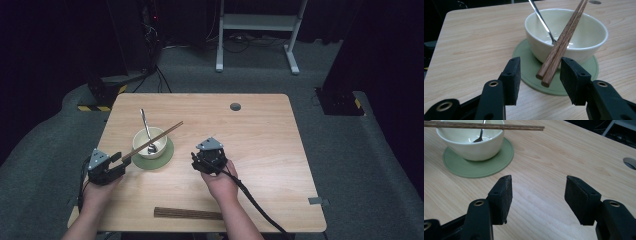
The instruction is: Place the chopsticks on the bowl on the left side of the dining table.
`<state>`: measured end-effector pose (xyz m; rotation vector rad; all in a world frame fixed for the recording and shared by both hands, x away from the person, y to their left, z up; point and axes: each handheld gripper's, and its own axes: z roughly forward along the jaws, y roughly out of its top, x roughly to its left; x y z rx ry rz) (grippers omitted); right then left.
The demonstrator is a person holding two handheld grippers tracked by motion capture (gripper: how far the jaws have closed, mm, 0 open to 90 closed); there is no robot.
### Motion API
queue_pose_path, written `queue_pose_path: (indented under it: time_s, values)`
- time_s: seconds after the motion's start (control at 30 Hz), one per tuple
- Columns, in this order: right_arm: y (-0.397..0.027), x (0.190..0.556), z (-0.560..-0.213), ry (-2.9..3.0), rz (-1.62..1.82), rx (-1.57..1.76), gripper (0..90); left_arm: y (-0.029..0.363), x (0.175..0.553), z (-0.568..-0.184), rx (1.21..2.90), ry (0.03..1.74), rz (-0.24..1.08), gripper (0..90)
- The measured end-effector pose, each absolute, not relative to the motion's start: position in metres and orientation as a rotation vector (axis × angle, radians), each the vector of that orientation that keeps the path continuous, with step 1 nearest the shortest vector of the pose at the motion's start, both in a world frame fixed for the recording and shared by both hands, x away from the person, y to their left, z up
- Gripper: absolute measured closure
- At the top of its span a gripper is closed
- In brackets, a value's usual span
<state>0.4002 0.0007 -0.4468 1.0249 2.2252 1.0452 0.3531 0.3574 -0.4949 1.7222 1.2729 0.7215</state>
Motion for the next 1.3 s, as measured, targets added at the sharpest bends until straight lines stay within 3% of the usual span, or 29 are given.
queue_pose_path:
  time_s: [0.3, 0.7, 0.9, 1.3]
  values:
    - [0.025, 0.413, -0.460, 2.237, 1.031, 0.996, 40.7, 0.368, 0.354, -0.494, 1.659, 1.305, 0.710, 52.3]
    - [0.018, 0.412, -0.450, 2.217, 1.124, 0.987, 42.2, 0.368, 0.361, -0.478, 1.674, 1.366, 0.753, 51.0]
    - [0.020, 0.417, -0.450, 2.198, 1.153, 1.005, 42.3, 0.359, 0.363, -0.492, 1.672, 1.359, 0.763, 50.3]
    - [0.031, 0.450, -0.464, 2.205, 1.107, 1.014, 40.1, 0.372, 0.371, -0.493, 1.589, 1.365, 0.759, 52.2]
